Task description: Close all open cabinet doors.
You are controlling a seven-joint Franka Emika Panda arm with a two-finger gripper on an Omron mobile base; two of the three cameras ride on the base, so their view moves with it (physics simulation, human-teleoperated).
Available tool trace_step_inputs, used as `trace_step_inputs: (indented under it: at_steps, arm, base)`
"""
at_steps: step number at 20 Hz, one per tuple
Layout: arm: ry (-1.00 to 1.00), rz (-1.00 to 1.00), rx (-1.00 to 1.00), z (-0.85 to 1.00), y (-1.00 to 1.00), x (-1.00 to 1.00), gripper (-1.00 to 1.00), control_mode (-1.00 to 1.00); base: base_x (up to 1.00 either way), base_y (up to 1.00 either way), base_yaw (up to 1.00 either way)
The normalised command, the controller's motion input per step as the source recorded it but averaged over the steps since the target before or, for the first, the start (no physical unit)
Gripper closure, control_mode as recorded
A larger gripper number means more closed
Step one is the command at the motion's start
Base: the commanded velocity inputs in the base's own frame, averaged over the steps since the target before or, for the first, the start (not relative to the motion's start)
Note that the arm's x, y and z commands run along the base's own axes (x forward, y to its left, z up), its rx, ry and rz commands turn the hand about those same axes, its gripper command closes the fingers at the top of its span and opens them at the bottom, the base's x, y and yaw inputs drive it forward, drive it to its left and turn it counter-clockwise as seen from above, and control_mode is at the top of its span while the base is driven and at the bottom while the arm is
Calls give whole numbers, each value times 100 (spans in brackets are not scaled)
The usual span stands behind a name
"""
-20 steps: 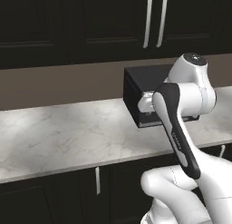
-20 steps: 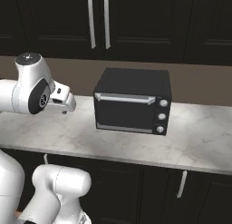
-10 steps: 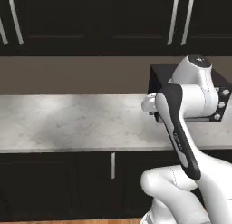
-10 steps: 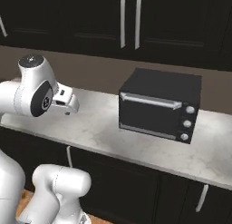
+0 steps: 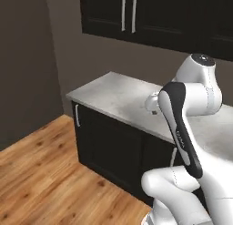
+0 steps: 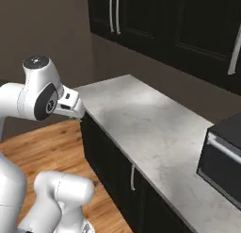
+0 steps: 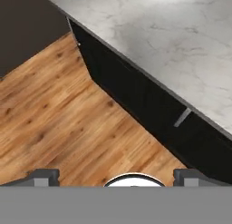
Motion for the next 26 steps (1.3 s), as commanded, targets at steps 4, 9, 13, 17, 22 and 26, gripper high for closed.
trace_step_inputs:
  at_steps: [4, 9, 13, 17, 22, 26]
  arm:
    - [0, 0, 0, 0, 0, 0, -100, 100]
    - [0, 0, 0, 0, 0, 0, -100, 100]
    - [0, 0, 0, 0, 0, 0, -100, 100]
    - [0, 0, 0, 0, 0, 0, -100, 100]
    - [0, 0, 0, 0, 0, 0, -100, 100]
    - [0, 0, 0, 0, 0, 0, -100, 100]
  base:
    - [-3, 1, 100]
    - [0, 0, 100]
    - [0, 0, 100]
    - [0, 0, 100]
    - [0, 0, 100]
    - [8, 0, 100]
